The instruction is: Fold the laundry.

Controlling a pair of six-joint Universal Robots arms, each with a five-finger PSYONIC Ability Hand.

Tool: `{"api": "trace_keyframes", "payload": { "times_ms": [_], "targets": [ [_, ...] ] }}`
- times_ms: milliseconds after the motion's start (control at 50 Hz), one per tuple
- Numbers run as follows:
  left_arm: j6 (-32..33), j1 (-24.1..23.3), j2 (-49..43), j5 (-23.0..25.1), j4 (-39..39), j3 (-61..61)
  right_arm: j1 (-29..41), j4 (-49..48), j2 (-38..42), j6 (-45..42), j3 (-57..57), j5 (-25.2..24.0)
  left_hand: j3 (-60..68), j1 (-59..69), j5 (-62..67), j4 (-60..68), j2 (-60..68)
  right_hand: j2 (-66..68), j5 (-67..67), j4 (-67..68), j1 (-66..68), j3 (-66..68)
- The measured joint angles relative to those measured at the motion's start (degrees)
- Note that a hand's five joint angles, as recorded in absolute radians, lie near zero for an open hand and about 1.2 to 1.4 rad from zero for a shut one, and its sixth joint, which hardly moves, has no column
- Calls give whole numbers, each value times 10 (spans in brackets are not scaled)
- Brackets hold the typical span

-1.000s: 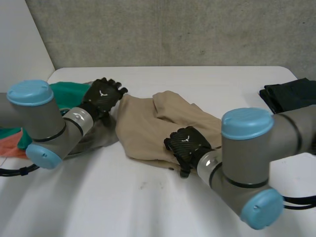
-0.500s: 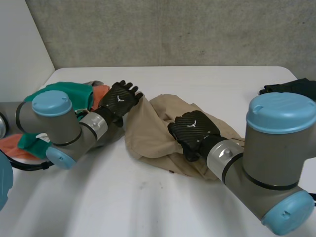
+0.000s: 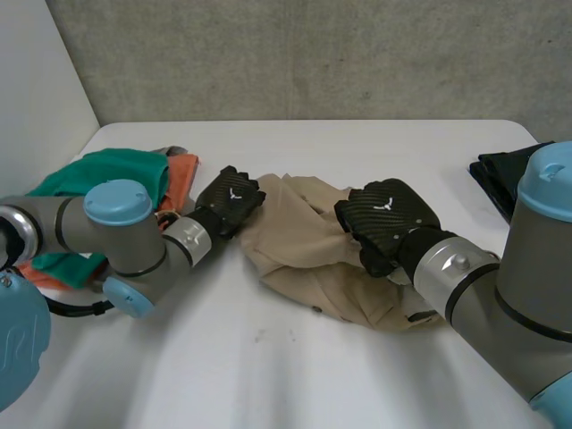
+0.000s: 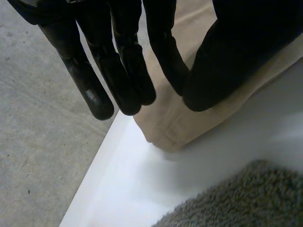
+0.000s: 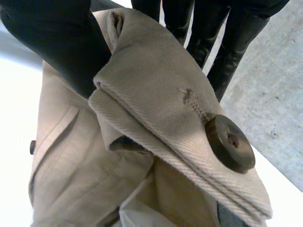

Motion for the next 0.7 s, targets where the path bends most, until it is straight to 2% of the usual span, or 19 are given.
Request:
{"api": "trace_keyframes", "payload": {
  "times_ms": [120, 240, 340, 440, 540, 600, 660, 700],
  "targets": [
    [-2, -12, 25, -13, -3, -20, -37, 13, 0, -12, -2, -6, 30, 1, 12, 30, 30, 0, 0, 0, 2, 0],
    [-7, -18, 139, -49, -9, -100, -95, 72, 3, -53, -35, -30, 30, 1, 12, 30, 30, 0, 1, 4, 3, 0],
    [-9, -22, 194, -63, -8, -140, -124, 117, 26, -97, -80, -46, 30, 1, 12, 30, 30, 0, 0, 10, 3, 0],
    [-10, -30, 188, -73, 3, -123, -130, 124, 65, -123, -132, -47, 30, 1, 12, 32, 30, 0, 0, 14, 3, 0],
    [-21, -45, 132, -98, 23, -36, -125, 95, 102, -120, -185, -36, 16, -11, 4, 14, 10, 0, 0, 14, 6, 0],
    [-40, -54, 111, -107, 27, -7, -124, 82, 110, -112, -193, -31, -239, -284, -240, -247, -244, 0, 1, 14, 6, 0],
    [-76, -61, 100, -112, 27, -2, -125, 74, 109, -100, -184, -29, -401, -434, -406, -412, -412, 0, 0, 14, 6, 0],
    [-99, -62, 99, -112, 26, -11, -126, 72, 103, -94, -174, -30, -458, -480, -464, -470, -464, 0, 0, 14, 6, 0]
  ]
}}
